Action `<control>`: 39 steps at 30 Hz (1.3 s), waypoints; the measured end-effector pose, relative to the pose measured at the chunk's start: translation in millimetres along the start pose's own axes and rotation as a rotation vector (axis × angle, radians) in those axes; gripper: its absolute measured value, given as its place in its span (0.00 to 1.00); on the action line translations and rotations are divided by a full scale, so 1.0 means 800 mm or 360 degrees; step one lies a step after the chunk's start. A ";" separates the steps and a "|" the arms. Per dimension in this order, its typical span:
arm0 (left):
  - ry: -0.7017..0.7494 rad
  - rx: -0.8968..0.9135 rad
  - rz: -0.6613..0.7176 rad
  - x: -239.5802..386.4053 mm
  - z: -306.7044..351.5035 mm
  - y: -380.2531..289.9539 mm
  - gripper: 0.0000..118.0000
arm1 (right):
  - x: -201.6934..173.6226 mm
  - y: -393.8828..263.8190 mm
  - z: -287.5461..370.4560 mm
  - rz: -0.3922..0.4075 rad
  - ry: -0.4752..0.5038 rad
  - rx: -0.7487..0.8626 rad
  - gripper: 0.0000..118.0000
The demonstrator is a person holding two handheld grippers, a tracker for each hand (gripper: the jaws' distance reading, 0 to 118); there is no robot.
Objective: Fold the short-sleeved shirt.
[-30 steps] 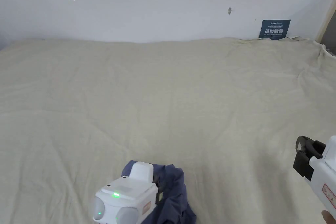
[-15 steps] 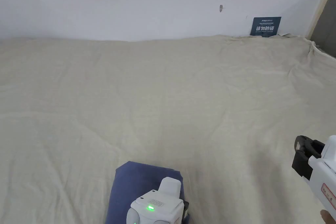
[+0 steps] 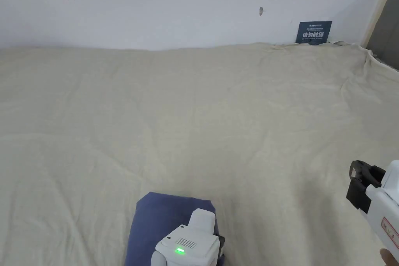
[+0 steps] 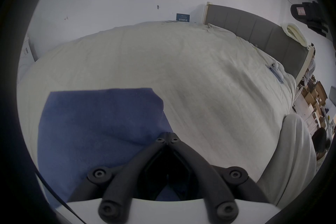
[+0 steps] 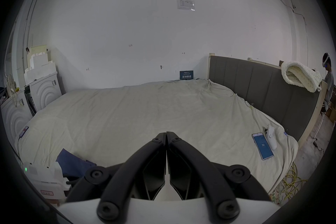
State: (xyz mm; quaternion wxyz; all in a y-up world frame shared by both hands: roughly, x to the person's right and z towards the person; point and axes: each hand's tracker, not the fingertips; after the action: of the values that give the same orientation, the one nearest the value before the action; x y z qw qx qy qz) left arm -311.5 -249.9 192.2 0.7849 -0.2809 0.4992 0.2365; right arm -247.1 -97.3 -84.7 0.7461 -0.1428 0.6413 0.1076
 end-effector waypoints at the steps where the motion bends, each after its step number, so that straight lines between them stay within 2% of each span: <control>1: -0.0019 0.0036 0.0009 -0.001 0.007 0.004 0.00 | -0.002 0.002 0.000 0.0000 0.0003 0.0007 0.00; 11: 0.0016 0.0333 0.0060 -0.039 0.069 0.070 0.00 | -0.025 0.017 0.009 0.0024 0.0032 0.0123 0.00; 21: 0.0268 0.0643 0.0101 -0.116 0.141 0.113 0.00 | -0.056 0.029 0.007 0.0058 0.0073 0.0266 0.00; 30: 0.0544 0.0849 0.0107 -0.180 0.199 0.119 0.00 | -0.091 0.036 0.008 0.0098 0.0109 0.0340 0.00; 39: 0.0661 0.0907 0.0201 -0.218 0.223 0.096 0.00 | -0.114 0.020 -0.004 0.0136 0.0111 0.0363 0.00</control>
State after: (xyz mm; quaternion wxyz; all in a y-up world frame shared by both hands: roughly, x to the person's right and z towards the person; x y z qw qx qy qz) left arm -313.5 -88.6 398.0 0.6973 -0.0614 0.7103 0.0736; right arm -269.5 -81.5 4.1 0.7294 -0.0333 0.6805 0.0608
